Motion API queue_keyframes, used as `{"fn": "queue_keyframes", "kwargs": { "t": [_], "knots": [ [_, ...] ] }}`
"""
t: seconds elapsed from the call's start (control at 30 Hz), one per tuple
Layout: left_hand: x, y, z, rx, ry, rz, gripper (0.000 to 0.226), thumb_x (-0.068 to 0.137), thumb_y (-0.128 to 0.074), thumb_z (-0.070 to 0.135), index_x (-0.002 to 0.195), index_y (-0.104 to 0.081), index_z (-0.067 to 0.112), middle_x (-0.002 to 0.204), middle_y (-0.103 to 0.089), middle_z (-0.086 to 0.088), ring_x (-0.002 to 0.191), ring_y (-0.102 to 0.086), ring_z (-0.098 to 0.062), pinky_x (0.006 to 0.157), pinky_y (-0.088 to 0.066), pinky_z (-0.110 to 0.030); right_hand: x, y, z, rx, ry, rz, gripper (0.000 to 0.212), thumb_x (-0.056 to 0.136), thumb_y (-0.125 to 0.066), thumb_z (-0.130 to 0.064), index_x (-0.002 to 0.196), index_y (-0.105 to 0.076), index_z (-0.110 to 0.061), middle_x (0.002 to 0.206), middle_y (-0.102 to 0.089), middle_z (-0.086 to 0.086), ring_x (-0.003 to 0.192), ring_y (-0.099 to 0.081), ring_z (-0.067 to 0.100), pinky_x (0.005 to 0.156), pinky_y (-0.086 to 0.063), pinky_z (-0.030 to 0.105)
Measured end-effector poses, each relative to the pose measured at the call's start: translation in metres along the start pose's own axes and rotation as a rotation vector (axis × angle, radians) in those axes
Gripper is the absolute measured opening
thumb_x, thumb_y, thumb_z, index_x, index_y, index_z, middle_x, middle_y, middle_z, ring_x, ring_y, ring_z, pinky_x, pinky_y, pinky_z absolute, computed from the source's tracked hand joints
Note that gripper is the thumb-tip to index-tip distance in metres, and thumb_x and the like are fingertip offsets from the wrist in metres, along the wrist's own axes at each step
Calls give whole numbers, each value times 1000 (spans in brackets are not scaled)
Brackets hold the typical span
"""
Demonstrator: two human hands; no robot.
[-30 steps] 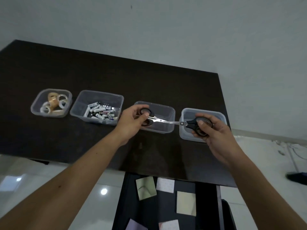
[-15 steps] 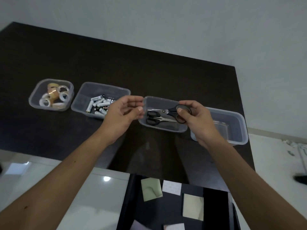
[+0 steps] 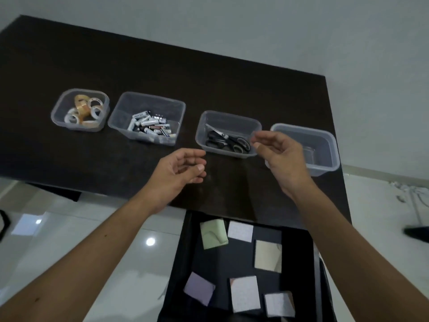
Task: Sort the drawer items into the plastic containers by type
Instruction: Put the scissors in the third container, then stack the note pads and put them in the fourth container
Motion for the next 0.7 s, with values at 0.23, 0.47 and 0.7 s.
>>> {"fn": "queue_keyframes", "kwargs": {
  "t": [0.23,0.47,0.7],
  "knots": [
    [-47,-47,-72,86,66,-114,31,96,-69,1,123,-69,17,113,-73,-9,100,-76,-27,93,-63,-40,-96,27,47,8,-92,-107,32,88,-77,4,119,-71,-1,112,-77,20,110,-74,34,101,-59,40],
    [-89,-73,-153,287,111,-189,29,93,-76,9,117,-75,26,116,-78,3,105,-75,-20,101,-58,-39,-174,66,139,-130,-205,-216,29,86,-82,-4,113,-75,-12,109,-78,7,103,-76,23,95,-60,32],
    [-88,-72,-191,452,45,-43,36,87,-83,10,109,-73,36,106,-76,4,91,-74,-11,96,-60,-31,-191,85,207,-337,-139,-220,35,81,-88,-13,110,-74,-28,118,-72,-6,113,-68,9,107,-54,39]
  ]
}}
Point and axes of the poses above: each hand's wrist, its own x-axis towards the middle knuckle, its own y-axis out of the back of the hand, z = x × y, the point moved 6 cm from there along x, towards the middle knuckle
